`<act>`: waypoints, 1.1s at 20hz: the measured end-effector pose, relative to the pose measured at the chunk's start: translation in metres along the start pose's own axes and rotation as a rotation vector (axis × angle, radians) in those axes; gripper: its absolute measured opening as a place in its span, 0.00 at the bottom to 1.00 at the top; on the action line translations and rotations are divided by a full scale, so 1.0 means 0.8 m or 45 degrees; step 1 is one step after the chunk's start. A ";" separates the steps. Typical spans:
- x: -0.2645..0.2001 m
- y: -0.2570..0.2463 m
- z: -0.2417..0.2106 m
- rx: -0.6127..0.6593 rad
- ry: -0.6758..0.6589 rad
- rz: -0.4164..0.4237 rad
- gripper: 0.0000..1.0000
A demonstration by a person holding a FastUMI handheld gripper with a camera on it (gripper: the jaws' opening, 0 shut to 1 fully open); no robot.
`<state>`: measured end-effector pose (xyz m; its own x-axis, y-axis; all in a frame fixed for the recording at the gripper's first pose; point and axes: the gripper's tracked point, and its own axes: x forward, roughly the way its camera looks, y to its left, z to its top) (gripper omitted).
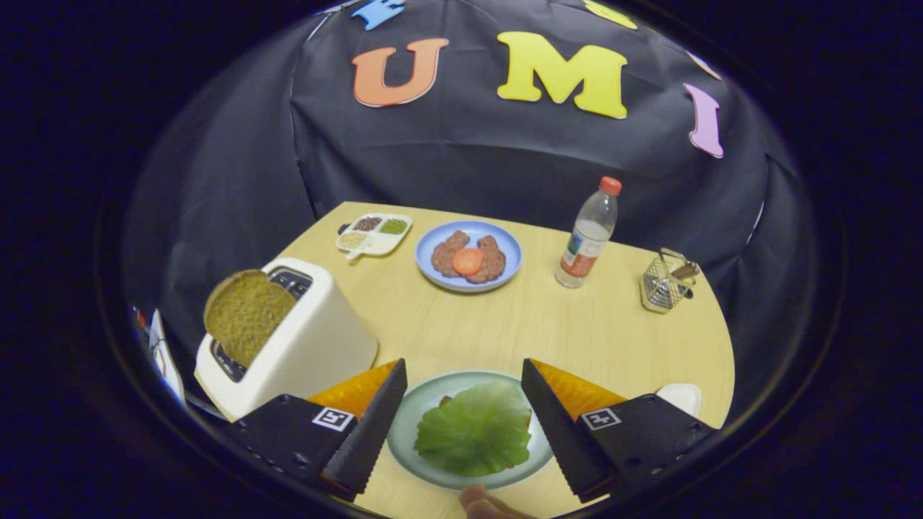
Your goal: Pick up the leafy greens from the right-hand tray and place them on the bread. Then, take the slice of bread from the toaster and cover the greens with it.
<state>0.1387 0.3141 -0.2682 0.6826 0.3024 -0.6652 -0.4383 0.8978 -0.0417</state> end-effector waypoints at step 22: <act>-0.038 0.225 0.071 0.065 -0.046 -0.053 0.90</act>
<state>0.0722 0.4850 -0.2133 0.7204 0.2752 -0.6366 -0.3795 0.9247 -0.0297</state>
